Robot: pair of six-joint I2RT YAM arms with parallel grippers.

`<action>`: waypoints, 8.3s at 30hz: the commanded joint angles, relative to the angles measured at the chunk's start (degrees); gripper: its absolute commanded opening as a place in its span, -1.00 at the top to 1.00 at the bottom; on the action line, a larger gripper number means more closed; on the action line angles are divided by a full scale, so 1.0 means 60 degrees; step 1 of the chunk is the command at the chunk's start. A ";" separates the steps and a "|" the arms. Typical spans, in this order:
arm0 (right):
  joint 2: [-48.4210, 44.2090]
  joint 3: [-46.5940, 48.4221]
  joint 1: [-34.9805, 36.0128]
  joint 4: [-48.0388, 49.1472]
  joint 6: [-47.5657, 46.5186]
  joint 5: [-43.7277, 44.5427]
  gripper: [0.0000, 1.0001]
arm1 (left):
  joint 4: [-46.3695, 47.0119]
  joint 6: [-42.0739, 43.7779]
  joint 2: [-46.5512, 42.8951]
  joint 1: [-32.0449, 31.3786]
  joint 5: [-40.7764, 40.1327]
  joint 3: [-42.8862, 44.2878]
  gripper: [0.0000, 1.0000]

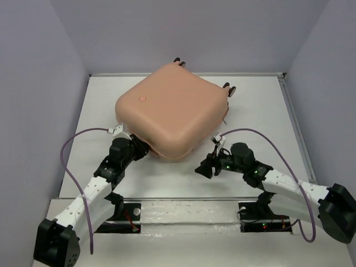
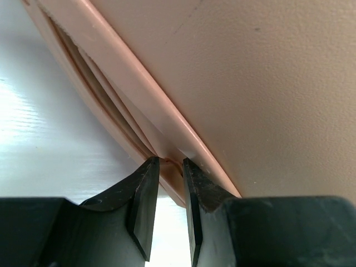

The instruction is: Pack the luggage

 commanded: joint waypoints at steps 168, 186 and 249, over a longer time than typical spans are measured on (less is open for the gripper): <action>0.2298 -0.1353 -0.2087 0.6483 -0.0727 -0.0114 0.24 | 0.0728 0.0848 0.1871 -0.4741 -0.0939 0.2142 0.05; 0.0955 -0.1221 0.0603 0.3881 0.0444 0.1867 0.86 | 0.1869 0.1433 0.3554 -0.4741 -0.1816 0.3781 0.07; 1.0223 1.0383 0.4255 0.3126 0.0546 0.2328 0.86 | -0.2099 0.3499 0.4743 0.3372 0.3601 0.5644 -0.84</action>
